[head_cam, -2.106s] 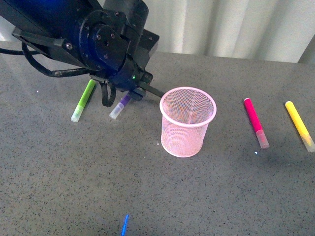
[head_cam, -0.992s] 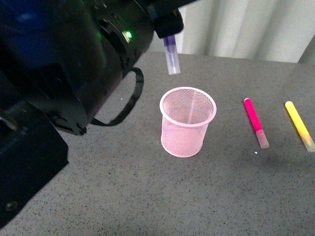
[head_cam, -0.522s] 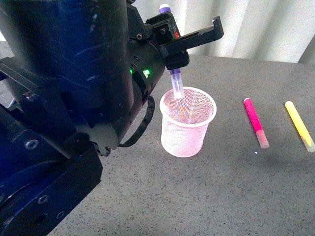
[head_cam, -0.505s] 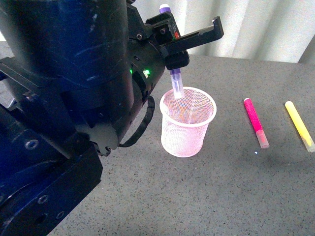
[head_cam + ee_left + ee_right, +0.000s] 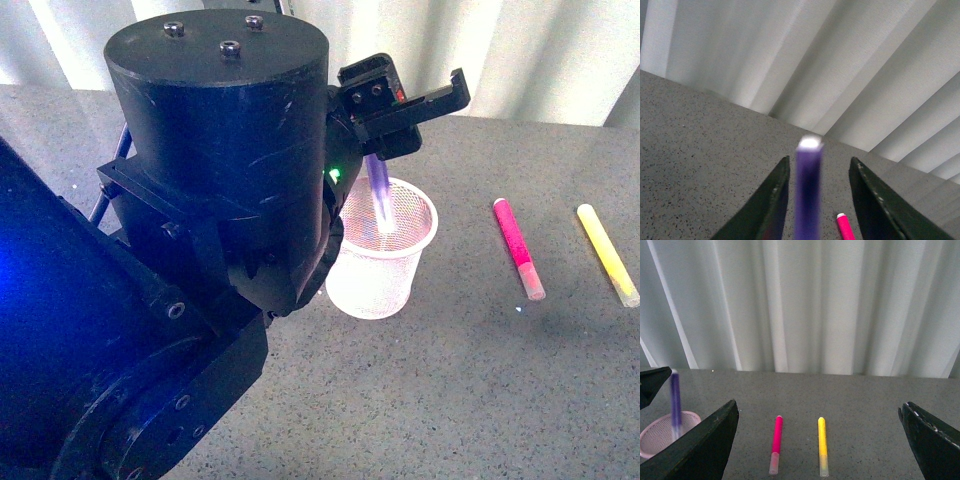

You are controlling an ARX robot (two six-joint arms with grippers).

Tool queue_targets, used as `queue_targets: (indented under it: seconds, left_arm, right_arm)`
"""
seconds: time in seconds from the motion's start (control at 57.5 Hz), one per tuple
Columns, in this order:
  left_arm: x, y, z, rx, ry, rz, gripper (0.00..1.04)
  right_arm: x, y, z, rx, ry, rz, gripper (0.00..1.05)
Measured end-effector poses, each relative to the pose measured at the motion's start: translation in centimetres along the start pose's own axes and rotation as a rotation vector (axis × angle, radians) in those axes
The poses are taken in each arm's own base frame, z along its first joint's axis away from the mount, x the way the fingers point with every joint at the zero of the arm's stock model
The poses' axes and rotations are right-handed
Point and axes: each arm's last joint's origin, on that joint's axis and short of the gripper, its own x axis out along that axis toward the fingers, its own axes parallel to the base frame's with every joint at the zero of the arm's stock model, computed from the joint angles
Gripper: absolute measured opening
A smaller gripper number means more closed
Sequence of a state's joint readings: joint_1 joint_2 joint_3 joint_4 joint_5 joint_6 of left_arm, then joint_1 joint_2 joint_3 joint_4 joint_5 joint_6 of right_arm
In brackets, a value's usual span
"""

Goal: Insert purple and pink pens into pink cup

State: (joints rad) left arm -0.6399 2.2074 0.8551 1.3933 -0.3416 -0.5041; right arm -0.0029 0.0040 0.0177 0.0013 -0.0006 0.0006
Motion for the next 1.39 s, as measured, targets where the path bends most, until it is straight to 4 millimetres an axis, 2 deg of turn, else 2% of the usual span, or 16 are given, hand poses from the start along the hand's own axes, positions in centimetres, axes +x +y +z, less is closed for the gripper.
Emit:
queue_targets:
  seconds: [0.348, 0.435, 0.505, 0.54, 0.609, 0.627, 0.661, 0.731, 0.905, 1.044, 1.149, 1.393]
  left_arm:
    - [0.0, 0.0, 0.0, -0.002, 0.0, 0.0, 1.01]
    - [0.0, 0.0, 0.0, -0.002, 0.001, -0.001, 0.96]
    - [-0.1, 0.2, 0.1, 0.0, 0.007, -0.008, 0.99]
    - [-0.6, 0.6, 0.8, 0.013, 0.037, -0.038, 0.98]
    - [-2.4, 1.4, 4.0, 0.066, 0.101, -0.09, 0.98]
    - [-2.5, 1.4, 4.3, 0.072, 0.101, -0.094, 0.98]
    - [-3.4, 1.8, 6.9, 0.098, 0.094, -0.13, 0.98]
    - [-5.1, 2.9, 10.4, 0.129, 0.078, -0.165, 0.98]
    - [-8.5, 6.6, 15.3, 0.152, 0.074, -0.124, 0.98]
    - [-12.1, 9.4, 19.1, 0.189, 0.034, -0.093, 0.98]
    - [-14.6, 11.3, 20.4, 0.217, 0.015, -0.036, 0.98]
    - [-17.8, 14.9, 20.1, 0.193, 0.028, 0.075, 0.98]
  right_arm:
    - [0.0, 0.0, 0.0, 0.0, 0.0, 0.0, 0.98]
    - [0.0, 0.0, 0.0, 0.0, 0.0, 0.0, 0.98]
    - [0.0, 0.0, 0.0, 0.0, 0.0, 0.0, 0.98]
    - [0.0, 0.0, 0.0, 0.0, 0.0, 0.0, 0.98]
    - [0.0, 0.0, 0.0, 0.0, 0.0, -0.001, 0.98]
    - [0.0, 0.0, 0.0, 0.0, 0.0, -0.001, 0.98]
    - [0.0, 0.0, 0.0, 0.0, 0.0, -0.001, 0.98]
    - [0.0, 0.0, 0.0, 0.0, 0.0, 0.0, 0.98]
    - [0.0, 0.0, 0.0, 0.0, 0.0, 0.0, 0.98]
    - [0.0, 0.0, 0.0, 0.0, 0.0, 0.0, 0.98]
    - [0.0, 0.0, 0.0, 0.0, 0.0, 0.0, 0.98]
    - [0.0, 0.0, 0.0, 0.0, 0.0, 0.0, 0.98]
